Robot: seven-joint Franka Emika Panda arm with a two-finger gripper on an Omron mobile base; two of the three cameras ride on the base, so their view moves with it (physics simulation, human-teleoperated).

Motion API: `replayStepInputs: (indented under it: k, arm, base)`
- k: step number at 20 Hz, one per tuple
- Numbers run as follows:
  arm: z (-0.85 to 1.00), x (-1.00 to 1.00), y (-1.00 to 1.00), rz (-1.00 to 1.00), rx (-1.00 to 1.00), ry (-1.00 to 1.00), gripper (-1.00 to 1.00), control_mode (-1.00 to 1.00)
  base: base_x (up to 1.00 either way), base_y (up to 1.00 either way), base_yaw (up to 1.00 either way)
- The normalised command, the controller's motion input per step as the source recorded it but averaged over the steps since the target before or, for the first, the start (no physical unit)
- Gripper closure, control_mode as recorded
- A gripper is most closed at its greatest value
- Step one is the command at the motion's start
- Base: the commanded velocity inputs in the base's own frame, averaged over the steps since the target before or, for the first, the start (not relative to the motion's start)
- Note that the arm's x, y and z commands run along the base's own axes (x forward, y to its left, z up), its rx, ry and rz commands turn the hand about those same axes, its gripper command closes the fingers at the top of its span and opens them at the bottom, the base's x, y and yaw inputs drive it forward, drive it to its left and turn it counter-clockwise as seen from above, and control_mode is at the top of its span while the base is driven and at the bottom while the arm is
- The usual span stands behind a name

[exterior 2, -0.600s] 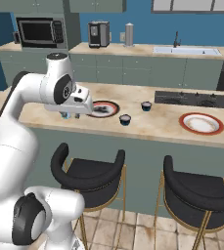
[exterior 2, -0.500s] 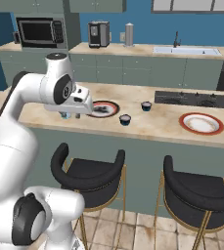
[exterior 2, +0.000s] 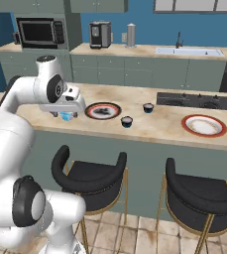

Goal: Place two yogurt containers on each plate.

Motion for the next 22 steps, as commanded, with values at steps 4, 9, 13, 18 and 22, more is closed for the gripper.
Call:
replayStepInputs:
  k: [4, 9, 13, 18, 22]
  arm:
    - [-0.07, 1.0, 0.52, 0.0, -0.09, 0.11, -1.0, -1.0]
    - [-0.02, 1.0, 0.31, 0.0, -0.03, 0.17, -1.0, -1.0]
    - [-0.29, 0.53, 0.49, -0.05, 0.01, 0.04, -1.0, -1.0]
    - [-0.44, 0.43, 0.41, -0.12, 0.06, 0.0, -1.0, -1.0]
    - [-0.33, 0.34, 0.05, -0.13, 0.05, -0.02, -1.0, -1.0]
  base:
    - [0.0, 0.0, 0.0]
    - [0.0, 0.0, 0.0]
    - [0.0, 0.0, 0.0]
    - [0.0, 0.0, 0.0]
    - [0.0, 0.0, 0.0]
